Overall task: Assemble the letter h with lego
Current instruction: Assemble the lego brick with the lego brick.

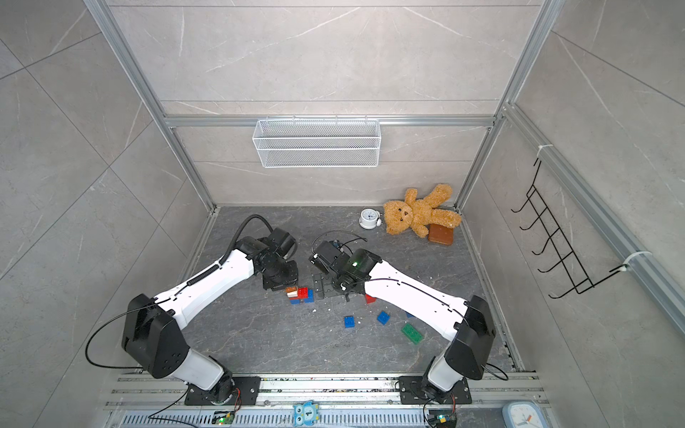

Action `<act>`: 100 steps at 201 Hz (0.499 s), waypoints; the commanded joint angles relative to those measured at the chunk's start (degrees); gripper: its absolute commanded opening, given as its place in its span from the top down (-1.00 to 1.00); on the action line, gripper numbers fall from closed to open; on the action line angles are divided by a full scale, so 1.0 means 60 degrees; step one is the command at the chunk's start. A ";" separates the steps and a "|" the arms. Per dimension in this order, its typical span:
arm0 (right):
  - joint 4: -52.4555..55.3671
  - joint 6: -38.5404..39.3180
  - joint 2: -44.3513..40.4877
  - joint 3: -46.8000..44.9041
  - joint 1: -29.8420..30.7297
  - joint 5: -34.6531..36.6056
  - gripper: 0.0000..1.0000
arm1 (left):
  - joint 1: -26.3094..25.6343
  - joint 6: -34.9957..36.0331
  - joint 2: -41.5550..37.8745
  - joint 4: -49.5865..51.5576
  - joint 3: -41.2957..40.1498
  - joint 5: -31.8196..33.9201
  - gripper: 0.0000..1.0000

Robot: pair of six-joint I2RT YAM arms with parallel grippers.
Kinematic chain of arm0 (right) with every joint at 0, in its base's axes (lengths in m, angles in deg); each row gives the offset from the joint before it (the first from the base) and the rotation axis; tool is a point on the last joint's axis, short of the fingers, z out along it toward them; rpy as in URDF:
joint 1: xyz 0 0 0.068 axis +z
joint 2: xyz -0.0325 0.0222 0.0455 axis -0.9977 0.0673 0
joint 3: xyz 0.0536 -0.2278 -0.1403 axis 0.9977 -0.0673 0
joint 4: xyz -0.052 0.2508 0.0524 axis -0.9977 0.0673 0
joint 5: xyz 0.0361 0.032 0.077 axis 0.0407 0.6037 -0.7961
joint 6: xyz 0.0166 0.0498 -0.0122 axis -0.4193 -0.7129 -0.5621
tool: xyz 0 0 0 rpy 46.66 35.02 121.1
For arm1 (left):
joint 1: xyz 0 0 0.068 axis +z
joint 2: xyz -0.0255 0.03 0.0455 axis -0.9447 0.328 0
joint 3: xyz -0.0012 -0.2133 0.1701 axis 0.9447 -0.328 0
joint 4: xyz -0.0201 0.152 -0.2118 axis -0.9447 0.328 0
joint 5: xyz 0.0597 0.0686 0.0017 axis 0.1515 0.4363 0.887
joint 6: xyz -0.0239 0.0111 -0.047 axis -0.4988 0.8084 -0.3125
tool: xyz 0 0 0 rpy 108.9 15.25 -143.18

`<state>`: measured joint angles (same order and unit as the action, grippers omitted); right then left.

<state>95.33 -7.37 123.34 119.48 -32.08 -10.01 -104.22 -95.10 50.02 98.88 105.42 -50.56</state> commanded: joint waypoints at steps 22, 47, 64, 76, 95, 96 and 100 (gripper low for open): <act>-0.0115 -0.0128 -0.0408 -0.0272 -0.0027 0.0038 -1.00 | 0.0009 0.0918 0.0474 0.0248 0.0242 -0.0111 1.00; -0.0132 -0.0200 -0.0427 -0.0376 -0.0027 0.0025 -1.00 | 0.0021 0.1213 0.0646 0.0208 0.0279 -0.0022 1.00; -0.0132 -0.0218 -0.0441 -0.0397 -0.0029 0.0015 -1.00 | 0.0009 0.1360 0.0775 0.0199 0.0297 0.0004 1.00; -0.0159 -0.0221 -0.0441 -0.0418 -0.0031 0.0020 -1.00 | 0.0011 0.1471 0.0870 0.0231 0.0338 0.0038 1.00; -0.0160 -0.0258 -0.0427 -0.0428 -0.0030 0.0021 -1.00 | 0.0035 0.1573 0.0971 0.0284 0.0390 0.0306 1.00; -0.0161 -0.0260 -0.0427 -0.0428 -0.0030 0.0008 -1.00 | 0.0037 0.1582 0.0973 0.0275 0.0395 0.0312 1.00; -0.0161 -0.0273 -0.0427 -0.0440 -0.0031 -0.0004 -1.00 | 0.0047 0.1590 0.0988 0.0280 0.0401 0.0311 1.00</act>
<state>94.44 -7.65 121.98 117.65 -32.08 -10.01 -104.20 -88.15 55.09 98.88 105.95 -50.32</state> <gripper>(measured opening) 0.995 0.326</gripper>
